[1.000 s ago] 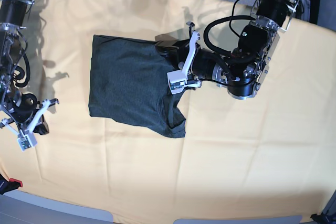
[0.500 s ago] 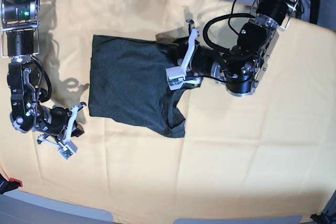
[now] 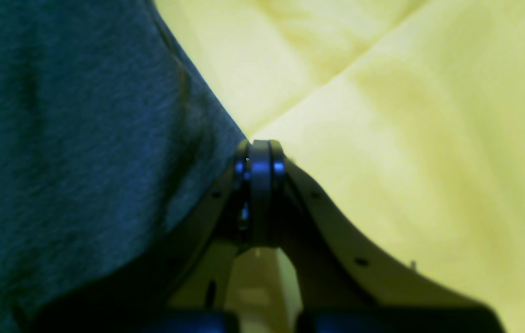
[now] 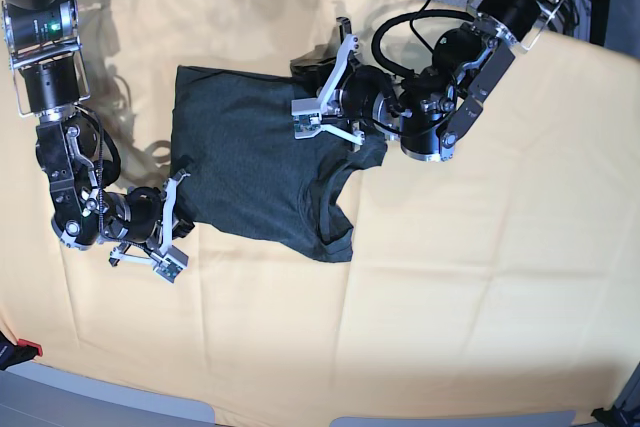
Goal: Fold the T-shirt properly
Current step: 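Reach the right gripper to the shirt's opposite side and grasp it, then fold the shirt with both grippers, pulling its sides together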
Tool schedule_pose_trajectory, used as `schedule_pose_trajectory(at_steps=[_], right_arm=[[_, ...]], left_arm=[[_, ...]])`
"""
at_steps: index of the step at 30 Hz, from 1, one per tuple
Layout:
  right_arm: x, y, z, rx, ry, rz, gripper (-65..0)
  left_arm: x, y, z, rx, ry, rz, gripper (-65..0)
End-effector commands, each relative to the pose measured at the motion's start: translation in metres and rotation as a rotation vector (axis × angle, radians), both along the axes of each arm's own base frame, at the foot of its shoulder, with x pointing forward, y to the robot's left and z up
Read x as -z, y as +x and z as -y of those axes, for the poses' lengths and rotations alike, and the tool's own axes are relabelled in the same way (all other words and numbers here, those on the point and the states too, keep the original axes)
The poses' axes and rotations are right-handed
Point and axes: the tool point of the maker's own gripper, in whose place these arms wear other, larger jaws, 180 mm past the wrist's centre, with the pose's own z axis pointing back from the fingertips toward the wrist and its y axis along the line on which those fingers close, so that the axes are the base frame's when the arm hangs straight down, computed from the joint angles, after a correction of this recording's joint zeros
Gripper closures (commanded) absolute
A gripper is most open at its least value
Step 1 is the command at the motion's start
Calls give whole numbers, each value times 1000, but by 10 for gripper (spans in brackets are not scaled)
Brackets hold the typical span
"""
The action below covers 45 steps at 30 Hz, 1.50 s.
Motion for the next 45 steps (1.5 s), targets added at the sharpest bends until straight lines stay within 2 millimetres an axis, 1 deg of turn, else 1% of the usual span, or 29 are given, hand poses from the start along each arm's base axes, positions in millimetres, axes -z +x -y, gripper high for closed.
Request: schedule_pose_trajectory(at_steps=[1, 5, 8, 11, 14, 16, 18, 21, 24, 26, 28, 32, 36, 40, 43, 45], right_arm=[[-21, 15, -1, -2, 14, 62, 0], [-20, 16, -7, -4, 19, 69, 0], [-18, 15, -7, -4, 18, 62, 0], [-8, 12, -4, -6, 16, 31, 0], [9, 6, 2, 11, 16, -23, 0], [17, 2, 5, 14, 3, -54, 0], [19, -2, 5, 17, 12, -79, 0], [14, -8, 0, 19, 65, -115, 0], [14, -17, -2, 16, 83, -170, 0], [15, -23, -5, 13, 104, -211, 0], [16, -29, -10, 9, 139, -239, 0], [19, -43, -17, -13, 151, -262, 0], [23, -70, -20, -59, 137, -264, 0], [16, -100, -25, -120, 148, -260, 0], [9, -115, -23, -145, 149, -251, 0], [8, -122, -20, -122, 156, -247, 0]], left_arm=[[-12, 7, 5, 1, -41, 30, 0], [-10, 10, 4, -4, -29, 46, 0], [-10, 13, 4, -10, -30, 61, 0], [-8, 13, 4, -16, -30, 70, 0], [-5, 14, 3, -23, -22, 81, 0], [-3, 18, 2, -28, -8, 105, 0], [0, 25, -1, -38, 13, 137, 0], [13, 37, -9, -87, 52, 162, 0], [29, 46, -22, -142, 122, 157, 0], [34, 49, -28, -161, 150, 164, 0], [33, 52, -29, -161, 153, 172, 0], [23, 65, -27, -165, 140, 208, 0], [10, 86, -28, -171, 140, 267, 0], [-1, 106, -31, -188, 120, 315, 0], [-6, 124, -33, -213, 104, 331, 0], [-11, 138, -33, -228, 76, 342, 0]])
